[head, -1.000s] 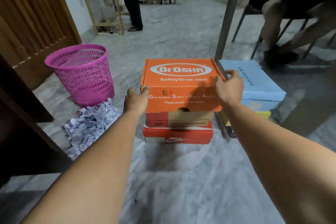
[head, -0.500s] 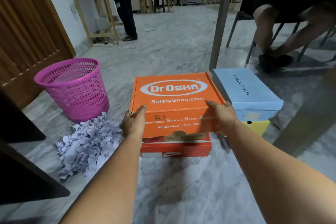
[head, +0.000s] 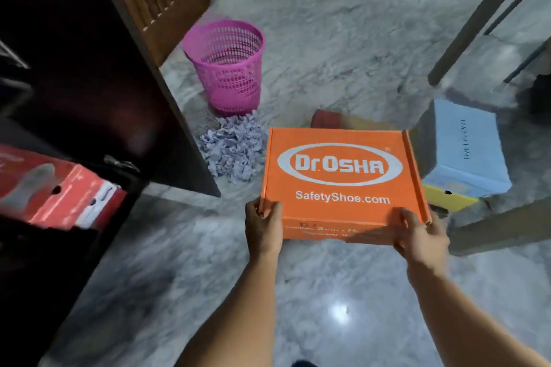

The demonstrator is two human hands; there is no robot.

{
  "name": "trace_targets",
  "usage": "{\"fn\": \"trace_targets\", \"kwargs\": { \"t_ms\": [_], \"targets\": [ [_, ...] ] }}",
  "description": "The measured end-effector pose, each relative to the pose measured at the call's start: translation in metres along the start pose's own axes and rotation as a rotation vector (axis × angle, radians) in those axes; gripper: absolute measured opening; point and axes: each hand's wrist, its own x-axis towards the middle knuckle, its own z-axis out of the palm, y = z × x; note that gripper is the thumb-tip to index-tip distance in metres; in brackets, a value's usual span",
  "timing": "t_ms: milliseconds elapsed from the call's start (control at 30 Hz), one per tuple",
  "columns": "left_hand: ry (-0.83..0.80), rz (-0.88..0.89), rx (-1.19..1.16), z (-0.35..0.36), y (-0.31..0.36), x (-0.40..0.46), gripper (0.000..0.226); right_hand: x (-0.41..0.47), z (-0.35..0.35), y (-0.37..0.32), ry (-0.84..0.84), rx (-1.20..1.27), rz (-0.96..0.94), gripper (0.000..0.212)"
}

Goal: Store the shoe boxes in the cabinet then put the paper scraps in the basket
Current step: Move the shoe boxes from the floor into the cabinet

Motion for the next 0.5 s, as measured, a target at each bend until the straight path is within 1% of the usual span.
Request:
{"fn": "trace_targets", "kwargs": {
  "t_ms": [133, 233, 300, 367, 400, 467, 500],
  "targets": [
    [0.229, -0.129, -0.087, -0.093, -0.01, -0.064, 0.018, -0.078, -0.009, 0.012, -0.104, -0.161, 0.053, 0.047],
    [0.403, -0.2, -0.153, -0.161, -0.01, -0.104, 0.008, -0.14, 0.005, 0.005, -0.218, -0.208, 0.05, 0.049],
    [0.51, -0.232, -0.21, -0.208, -0.003, -0.124, 0.006, -0.185, 0.025, -0.011, -0.324, -0.212, 0.049, 0.048],
    [0.605, -0.234, -0.271, -0.255, 0.011, -0.138, 0.015, -0.229, 0.052, -0.032, -0.434, -0.21, 0.0, 0.044],
    [0.656, -0.215, -0.29, -0.278, 0.023, -0.143, 0.017, -0.25, 0.067, -0.043, -0.492, -0.215, -0.025, 0.048],
    [0.756, -0.199, -0.353, -0.321, 0.044, -0.147, 0.011, -0.288, 0.103, -0.07, -0.606, -0.199, -0.093, 0.06],
    [0.798, -0.183, -0.385, -0.34, 0.054, -0.147, 0.013, -0.303, 0.124, -0.081, -0.652, -0.211, -0.135, 0.064]
  ]
}}
